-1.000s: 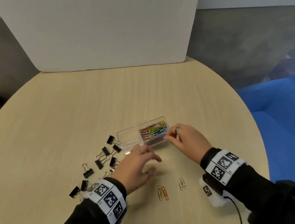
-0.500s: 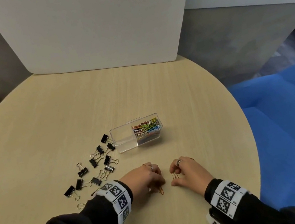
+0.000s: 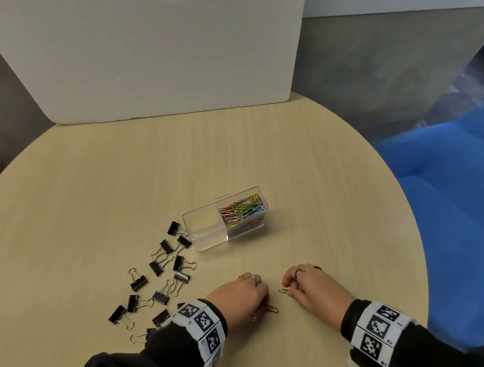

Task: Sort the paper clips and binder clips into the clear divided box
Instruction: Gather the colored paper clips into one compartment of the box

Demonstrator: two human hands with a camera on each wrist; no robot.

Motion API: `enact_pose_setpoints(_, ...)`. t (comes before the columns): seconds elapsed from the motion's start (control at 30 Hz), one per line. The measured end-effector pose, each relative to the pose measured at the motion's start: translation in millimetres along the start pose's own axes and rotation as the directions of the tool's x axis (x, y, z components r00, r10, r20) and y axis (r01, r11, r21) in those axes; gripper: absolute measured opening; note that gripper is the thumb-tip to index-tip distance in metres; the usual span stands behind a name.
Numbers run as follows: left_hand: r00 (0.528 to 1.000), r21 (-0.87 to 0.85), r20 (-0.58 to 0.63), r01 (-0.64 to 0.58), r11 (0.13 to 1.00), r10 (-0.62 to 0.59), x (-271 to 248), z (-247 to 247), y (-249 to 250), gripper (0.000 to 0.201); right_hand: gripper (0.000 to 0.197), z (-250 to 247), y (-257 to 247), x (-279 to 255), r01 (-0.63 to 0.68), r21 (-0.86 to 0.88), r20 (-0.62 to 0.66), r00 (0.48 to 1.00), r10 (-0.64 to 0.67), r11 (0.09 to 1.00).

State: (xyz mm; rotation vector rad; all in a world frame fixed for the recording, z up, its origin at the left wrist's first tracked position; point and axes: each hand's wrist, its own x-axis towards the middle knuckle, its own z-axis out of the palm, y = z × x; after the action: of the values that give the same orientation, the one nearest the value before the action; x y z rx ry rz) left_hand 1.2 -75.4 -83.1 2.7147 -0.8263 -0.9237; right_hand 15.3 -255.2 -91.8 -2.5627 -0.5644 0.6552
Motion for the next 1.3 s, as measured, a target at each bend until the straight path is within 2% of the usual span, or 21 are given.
enact_pose_setpoints(0.17,1.000,0.008,0.003,0.012,1.000,-0.012,-1,-3,6,0.032,0.006,-14,3,0,-0.020,0.054,0.044,0.999,0.018,0.998)
enact_pose_setpoints(0.23,1.000,-0.009,-0.005,0.009,1.000,-0.009,-2,-2,5,0.031,0.007,-22,7,-1,-0.033,0.073,0.044,0.999,0.029,0.997)
enact_pose_setpoints(0.37,1.000,-0.042,-0.022,0.007,0.999,-0.008,-2,0,4,0.029,0.012,-22,10,-9,-0.021,0.032,0.086,0.996,0.018,0.999)
enact_pose_setpoints(0.5,0.999,-0.083,-0.018,0.031,0.996,-0.032,0,-3,4,0.029,0.006,-14,6,-14,0.000,-0.038,0.069,0.998,0.003,0.999)
enact_pose_setpoints(0.87,0.987,-0.309,-0.044,0.136,0.941,-0.157,-6,-4,7,0.021,0.010,2,-2,-18,0.044,-0.134,0.050,0.998,-0.037,0.990)
enact_pose_setpoints(1.0,0.971,-0.444,-0.133,0.119,0.888,-0.197,-13,-13,2,0.018,0.007,4,-5,-18,0.113,-0.201,0.030,0.994,-0.109,0.973)
enact_pose_setpoints(1.07,0.949,-0.494,-0.224,0.084,0.866,-0.220,-18,-21,-2,0.014,0.007,3,-4,-16,0.115,-0.170,0.028,0.993,-0.112,0.979)
enact_pose_setpoints(1.13,0.902,-0.524,-0.348,0.039,0.851,-0.255,-24,-34,-5,0.007,0.012,-2,-3,-15,0.079,-0.132,0.076,0.995,-0.069,0.988)
enact_pose_setpoints(1.2,0.832,-0.545,-0.456,0.019,0.838,-0.316,-28,-49,-11,0.004,0.013,-9,-1,-11,0.081,-0.107,0.073,0.995,-0.074,0.991)
enact_pose_setpoints(1.3,0.712,-0.591,-0.558,0.020,0.807,-0.426,-22,-69,-26,0.005,0.017,-21,-2,-3,0.111,-0.039,-0.018,0.994,-0.112,0.993)
